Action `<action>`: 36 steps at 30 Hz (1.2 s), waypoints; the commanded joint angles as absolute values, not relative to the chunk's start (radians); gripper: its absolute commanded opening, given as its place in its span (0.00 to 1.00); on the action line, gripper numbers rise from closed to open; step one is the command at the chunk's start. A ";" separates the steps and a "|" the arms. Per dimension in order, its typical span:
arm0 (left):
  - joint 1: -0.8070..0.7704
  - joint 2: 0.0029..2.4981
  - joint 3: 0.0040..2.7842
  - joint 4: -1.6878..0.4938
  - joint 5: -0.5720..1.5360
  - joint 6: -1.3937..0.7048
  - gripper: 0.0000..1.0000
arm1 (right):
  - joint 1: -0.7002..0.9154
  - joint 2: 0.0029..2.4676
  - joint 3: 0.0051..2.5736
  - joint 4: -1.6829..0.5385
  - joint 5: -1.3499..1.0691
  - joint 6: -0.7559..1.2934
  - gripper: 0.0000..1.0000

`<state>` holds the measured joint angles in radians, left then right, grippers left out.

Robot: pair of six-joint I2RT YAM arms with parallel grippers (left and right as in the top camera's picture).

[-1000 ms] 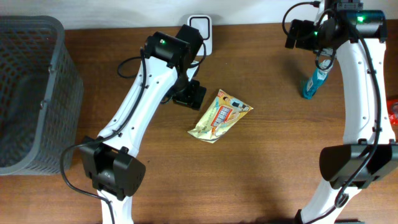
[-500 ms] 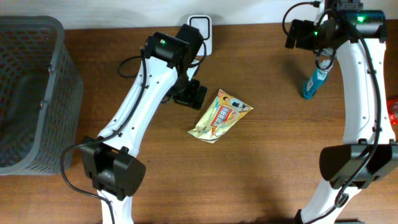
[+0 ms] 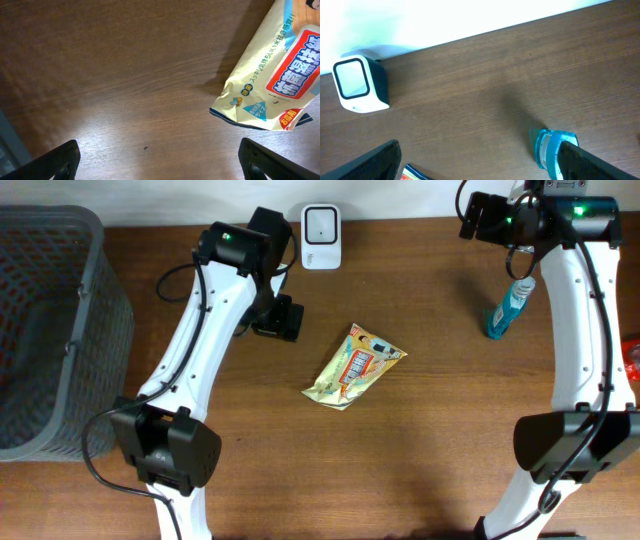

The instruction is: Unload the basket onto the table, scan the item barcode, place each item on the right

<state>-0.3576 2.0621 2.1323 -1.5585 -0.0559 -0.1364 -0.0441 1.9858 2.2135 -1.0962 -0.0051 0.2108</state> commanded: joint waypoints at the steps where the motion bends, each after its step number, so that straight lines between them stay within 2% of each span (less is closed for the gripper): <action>1: -0.361 2.070 2.127 -1.560 -0.041 -0.146 0.99 | -0.040 1.993 2.208 -1.128 -0.176 0.224 0.99; 6: -0.359 2.072 2.127 -1.547 -0.041 -0.194 0.99 | 0.000 2.037 2.184 -1.320 -0.277 0.203 0.99; 10: -0.357 2.074 2.127 -1.545 -0.042 -0.194 0.99 | 0.049 2.081 2.065 -1.344 -0.302 0.157 0.99; 15: -0.357 2.074 2.127 -1.545 -0.042 -0.194 0.99 | 0.078 2.106 1.842 -1.205 -0.516 0.202 0.99; 21: -0.356 2.074 2.127 -1.546 -0.042 -0.194 0.99 | 0.078 2.107 1.599 -1.001 -0.521 0.541 0.99; 29: -0.357 2.074 2.127 -1.540 -0.049 -0.194 0.99 | 0.079 2.107 1.509 -0.941 -0.594 0.567 0.99; 33: -0.357 2.074 2.127 -1.540 -0.049 -0.194 0.99 | 0.079 2.108 1.450 -0.831 -0.595 0.676 0.94; 36: -0.357 2.074 2.127 -1.548 -0.049 -0.194 0.99 | 0.080 2.113 1.401 -0.724 -0.595 0.724 0.82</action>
